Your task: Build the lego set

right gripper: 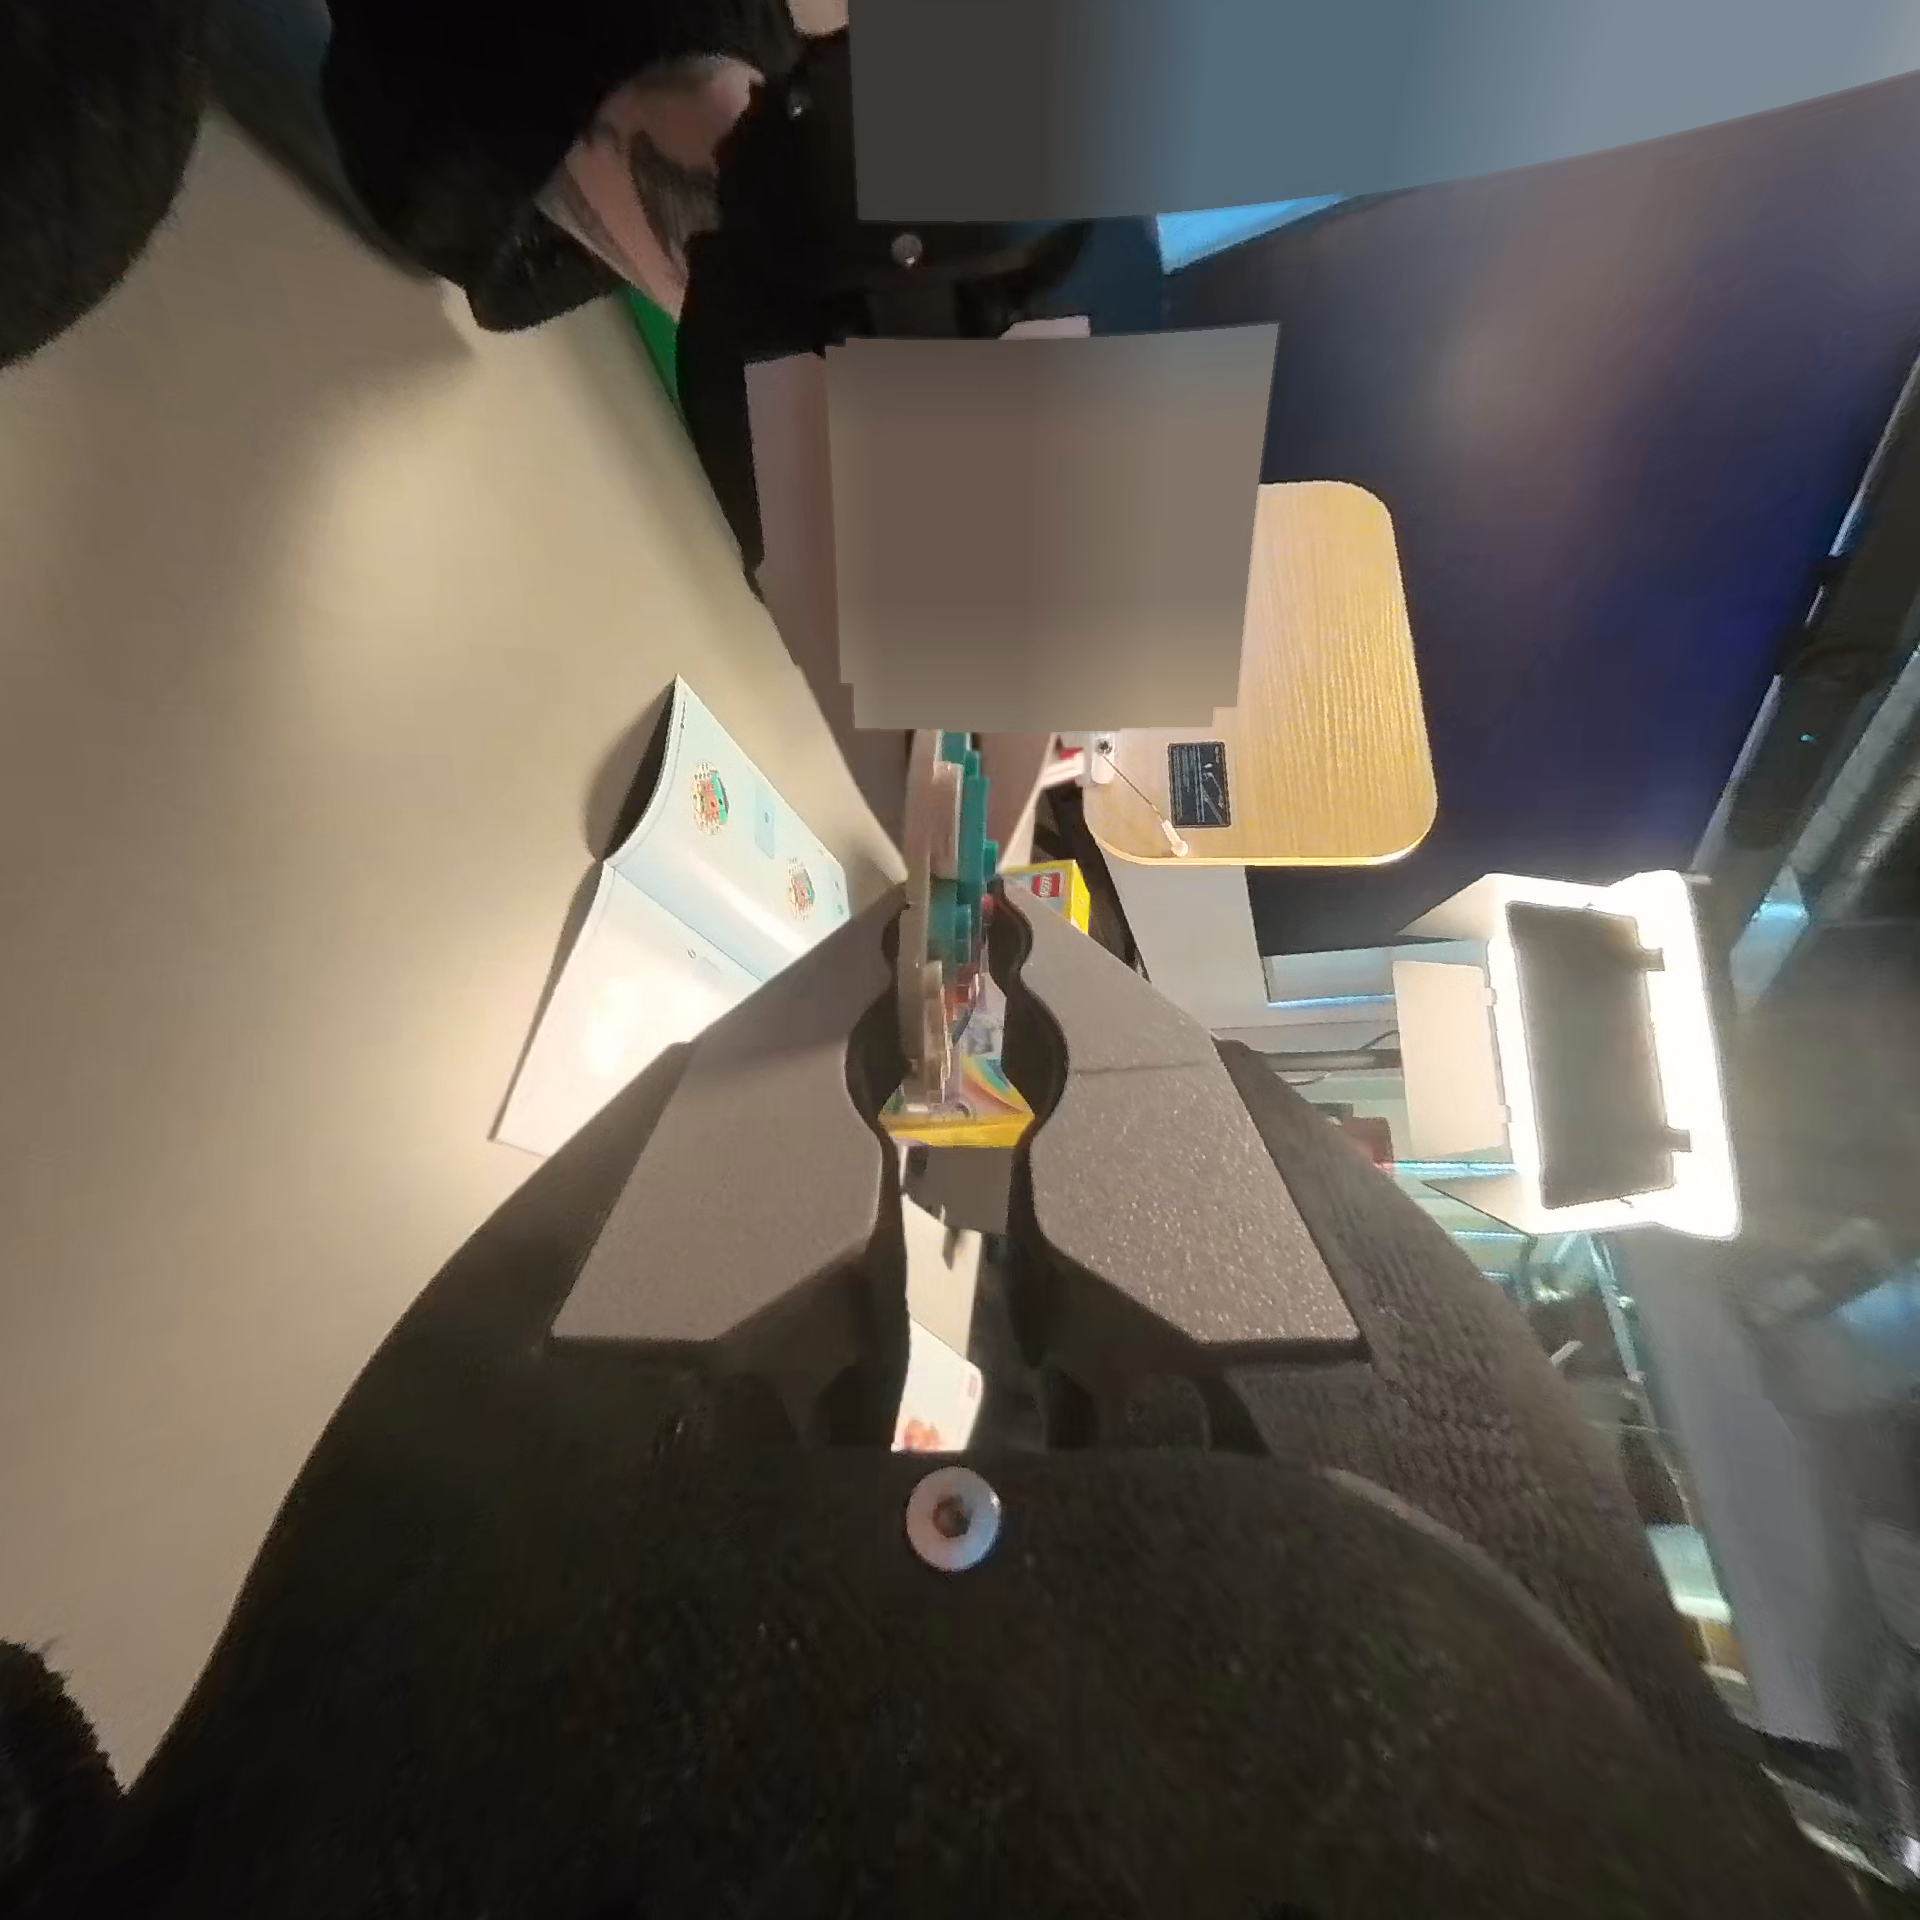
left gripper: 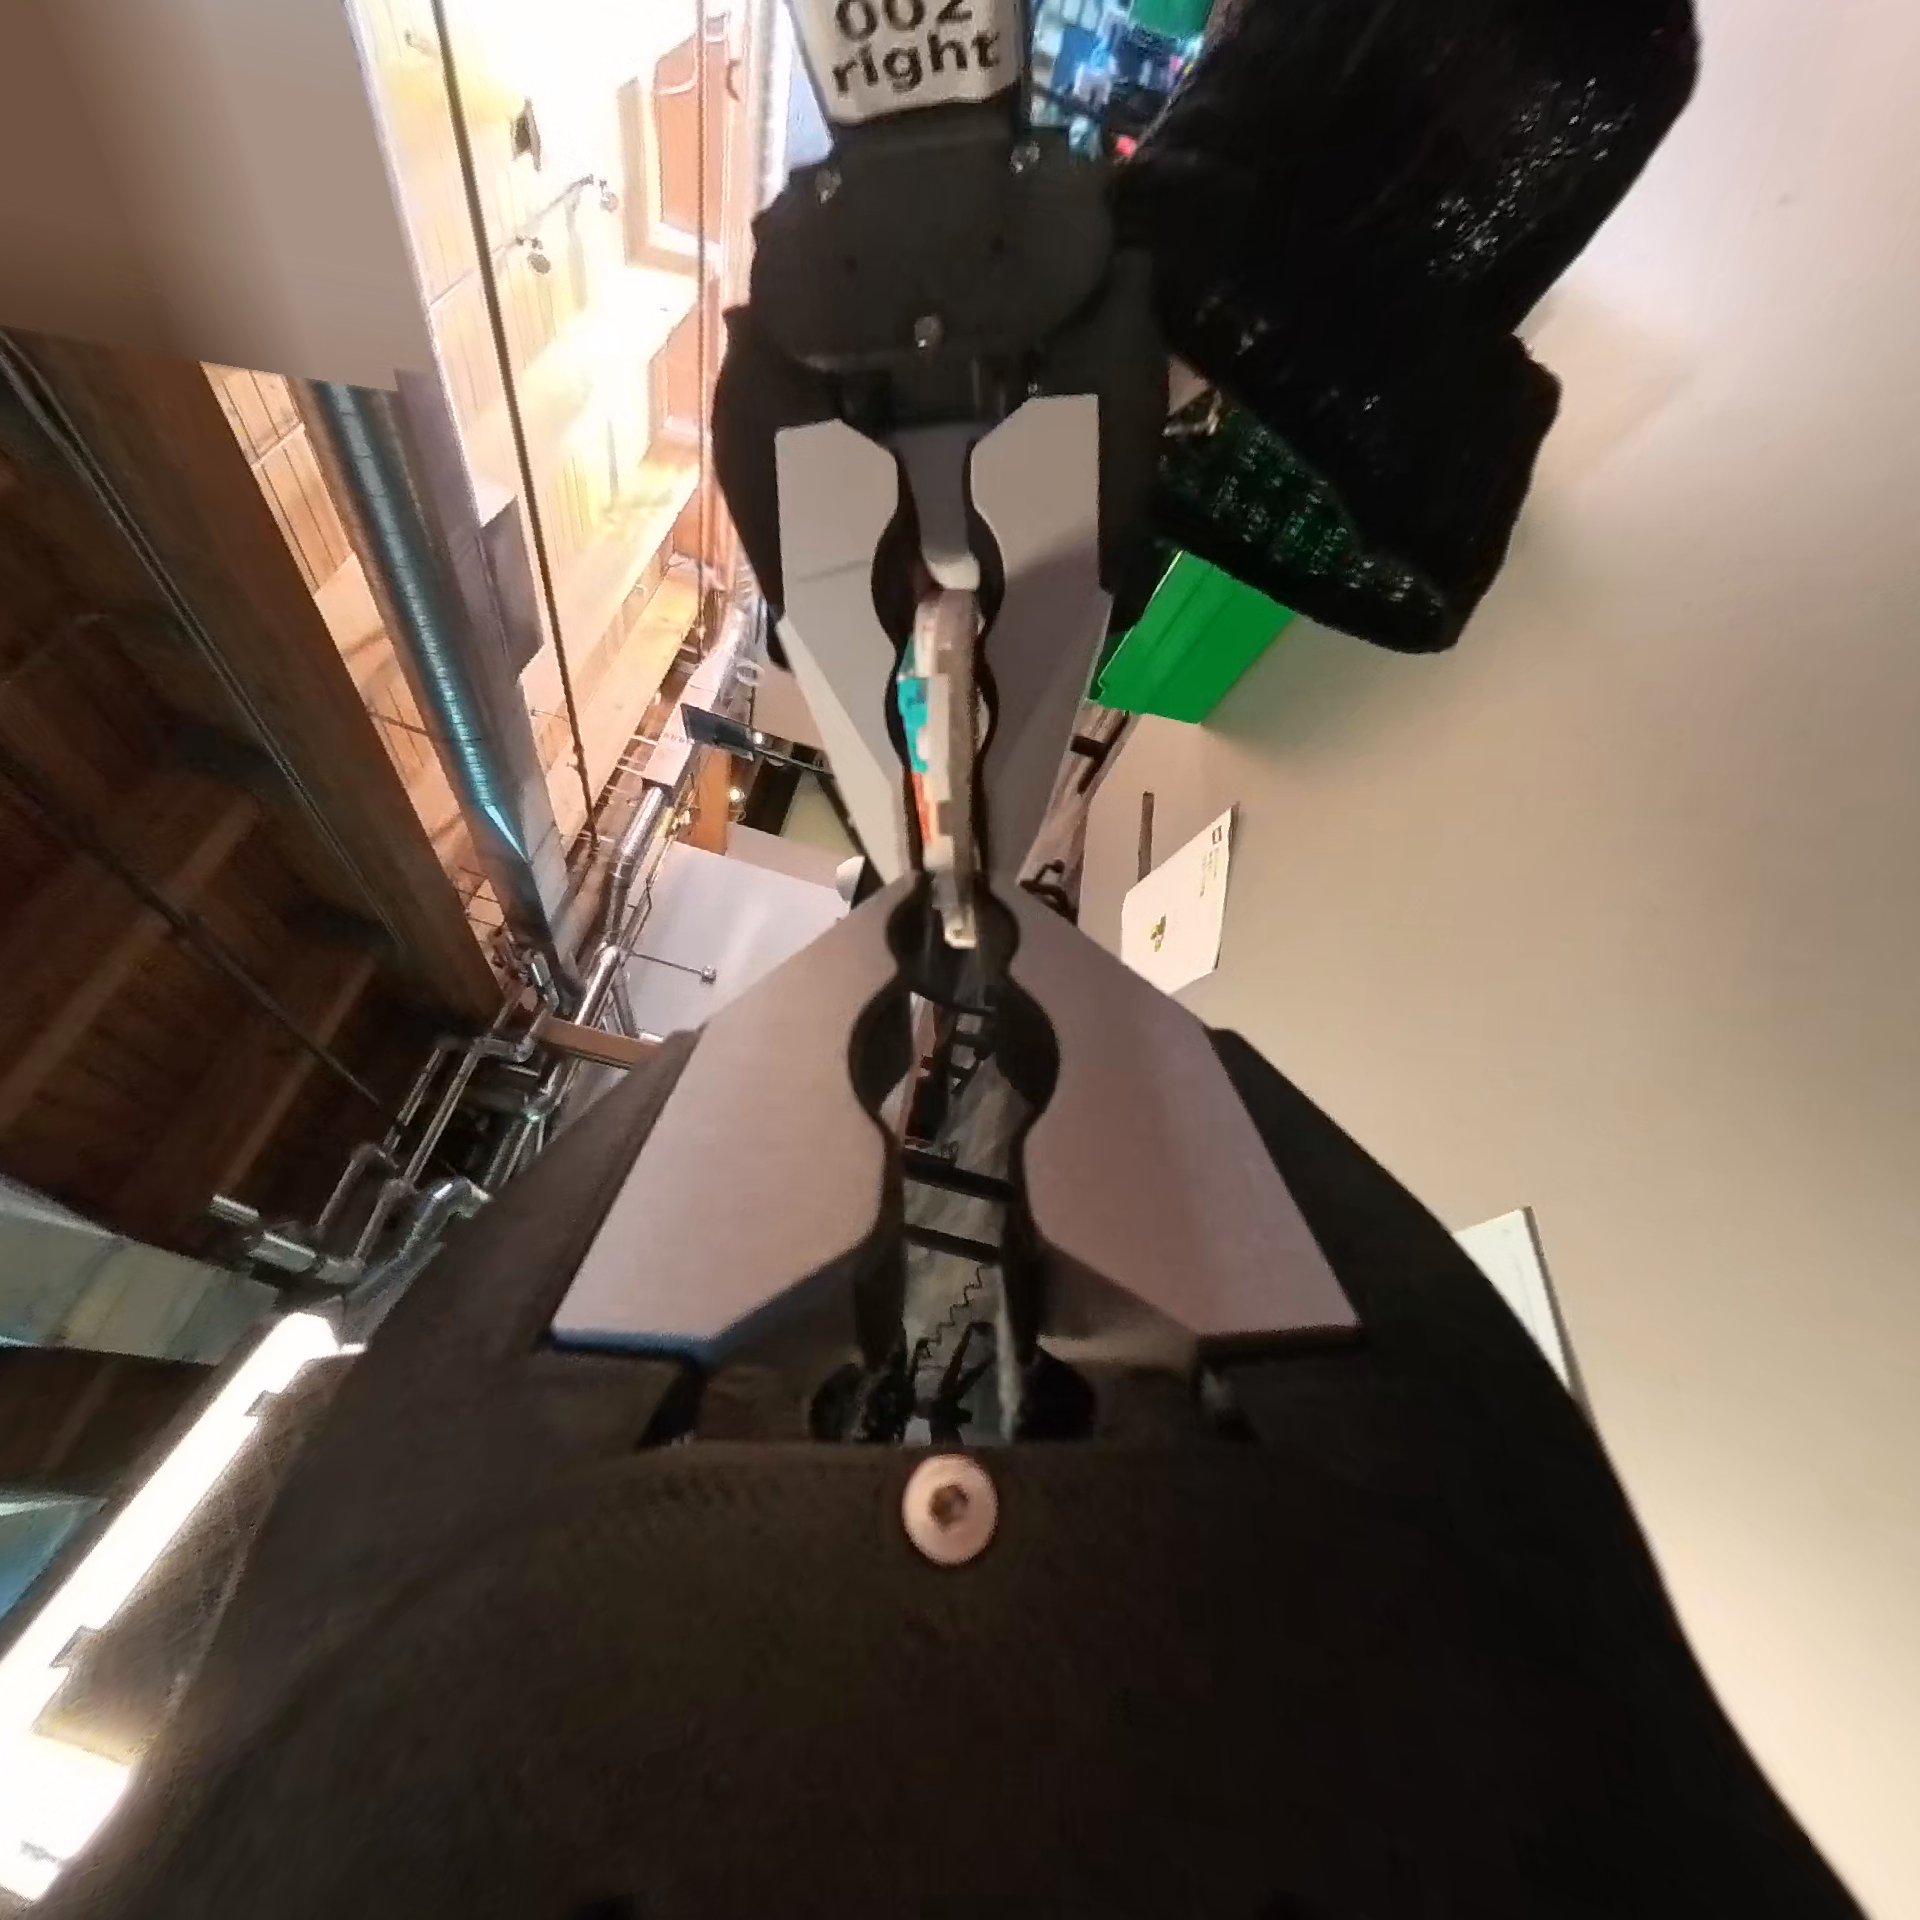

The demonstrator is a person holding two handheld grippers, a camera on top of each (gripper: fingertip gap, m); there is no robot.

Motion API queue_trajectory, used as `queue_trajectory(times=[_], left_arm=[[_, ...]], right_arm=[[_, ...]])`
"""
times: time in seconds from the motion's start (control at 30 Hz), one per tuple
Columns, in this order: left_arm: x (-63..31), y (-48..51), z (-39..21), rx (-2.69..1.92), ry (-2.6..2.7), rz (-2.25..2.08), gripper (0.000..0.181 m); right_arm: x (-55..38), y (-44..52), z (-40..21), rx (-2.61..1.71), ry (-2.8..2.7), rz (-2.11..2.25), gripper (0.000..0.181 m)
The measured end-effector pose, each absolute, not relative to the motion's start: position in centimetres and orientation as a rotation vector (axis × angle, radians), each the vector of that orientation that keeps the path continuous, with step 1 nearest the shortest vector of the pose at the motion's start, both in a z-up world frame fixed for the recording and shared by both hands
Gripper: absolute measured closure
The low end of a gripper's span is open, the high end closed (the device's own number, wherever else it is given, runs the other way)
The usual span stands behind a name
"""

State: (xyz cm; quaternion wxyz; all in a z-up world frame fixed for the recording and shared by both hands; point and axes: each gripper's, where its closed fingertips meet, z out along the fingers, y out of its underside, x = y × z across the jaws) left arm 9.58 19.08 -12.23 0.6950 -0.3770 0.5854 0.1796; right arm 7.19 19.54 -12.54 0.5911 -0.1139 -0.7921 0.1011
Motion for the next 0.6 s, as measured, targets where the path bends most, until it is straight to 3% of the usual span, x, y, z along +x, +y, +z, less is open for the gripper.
queue_trajectory(times=[0.37,0.6], left_arm=[[9.45,19.26,-12.07,-0.884,1.288,0.364,0.177],[9.42,19.09,-12.7,-0.901,1.316,0.342,0.177]], right_arm=[[7.58,19.91,-11.97,-0.314,-1.787,0.292,0.165],[8.04,19.68,-12.5,-0.312,-1.836,0.313,0.173]])
